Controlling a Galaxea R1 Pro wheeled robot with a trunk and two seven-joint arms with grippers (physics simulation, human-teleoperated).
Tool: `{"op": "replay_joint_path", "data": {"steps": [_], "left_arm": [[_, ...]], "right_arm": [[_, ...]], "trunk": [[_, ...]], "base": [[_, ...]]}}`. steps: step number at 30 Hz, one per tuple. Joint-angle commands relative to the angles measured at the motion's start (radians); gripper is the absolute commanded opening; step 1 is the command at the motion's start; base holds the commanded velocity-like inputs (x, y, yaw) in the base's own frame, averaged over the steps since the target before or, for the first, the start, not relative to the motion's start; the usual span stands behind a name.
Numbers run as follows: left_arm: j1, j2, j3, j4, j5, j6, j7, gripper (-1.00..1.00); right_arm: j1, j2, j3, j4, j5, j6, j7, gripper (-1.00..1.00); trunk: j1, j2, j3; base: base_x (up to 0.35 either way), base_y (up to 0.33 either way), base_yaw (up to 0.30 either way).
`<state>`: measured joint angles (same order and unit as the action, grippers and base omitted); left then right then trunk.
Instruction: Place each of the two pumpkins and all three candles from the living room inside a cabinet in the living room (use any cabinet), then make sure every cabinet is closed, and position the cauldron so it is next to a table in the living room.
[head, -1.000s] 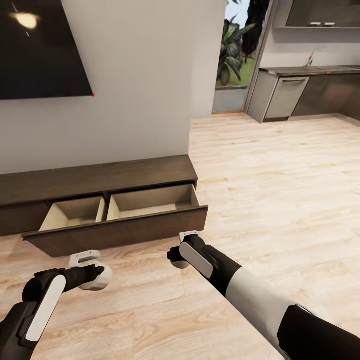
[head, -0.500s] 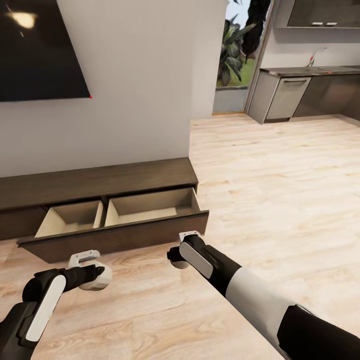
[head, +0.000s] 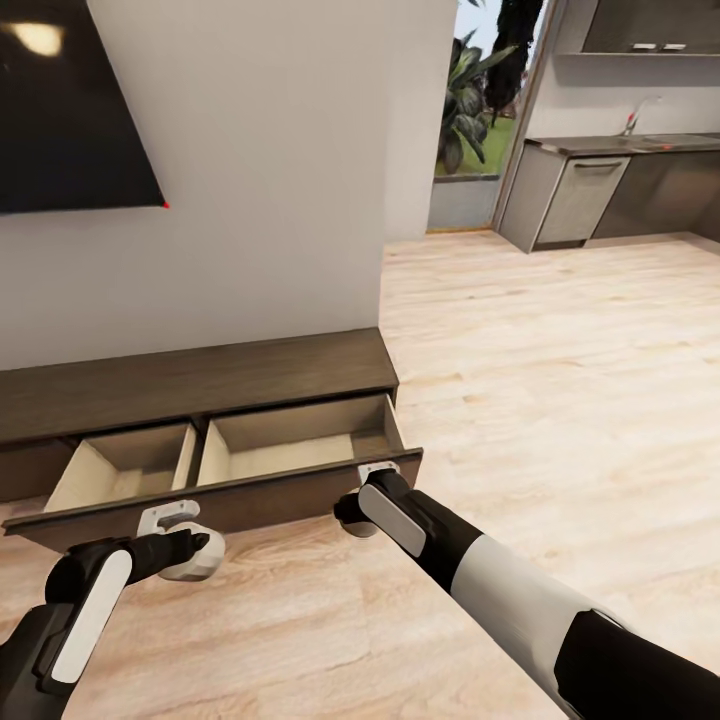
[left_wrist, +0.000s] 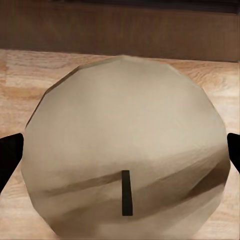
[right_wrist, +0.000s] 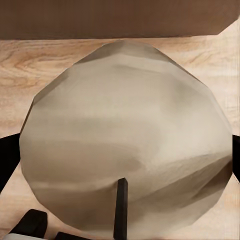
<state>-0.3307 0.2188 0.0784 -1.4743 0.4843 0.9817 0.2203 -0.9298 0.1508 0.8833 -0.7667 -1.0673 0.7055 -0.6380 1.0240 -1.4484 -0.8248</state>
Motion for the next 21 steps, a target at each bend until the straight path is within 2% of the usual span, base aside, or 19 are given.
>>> {"op": "replay_joint_path", "data": {"steps": [1, 4, 21], "left_arm": [[-0.001, 0.0, 0.0, -0.001, 0.008, 0.003, 0.008, -1.0], [-0.001, -0.001, 0.0, -0.002, 0.008, 0.003, 0.008, -1.0], [-0.001, -0.006, -0.002, -0.003, 0.005, 0.003, 0.008, -1.0]], "right_arm": [[-0.001, 0.0, 0.003, -0.001, -0.011, -0.001, -0.009, -1.0], [-0.001, 0.0, 0.003, -0.001, -0.011, -0.001, -0.009, -1.0], [-0.001, 0.001, 0.005, -0.002, -0.011, -0.014, -0.009, -1.0]], "trunk": [[0.0, 0.0, -0.001], [0.0, 0.0, -0.001], [-0.065, 0.119, 0.052]], "base": [[0.134, 0.0, 0.0], [0.053, 0.0, 0.0], [0.003, 0.0, 0.0]]}}
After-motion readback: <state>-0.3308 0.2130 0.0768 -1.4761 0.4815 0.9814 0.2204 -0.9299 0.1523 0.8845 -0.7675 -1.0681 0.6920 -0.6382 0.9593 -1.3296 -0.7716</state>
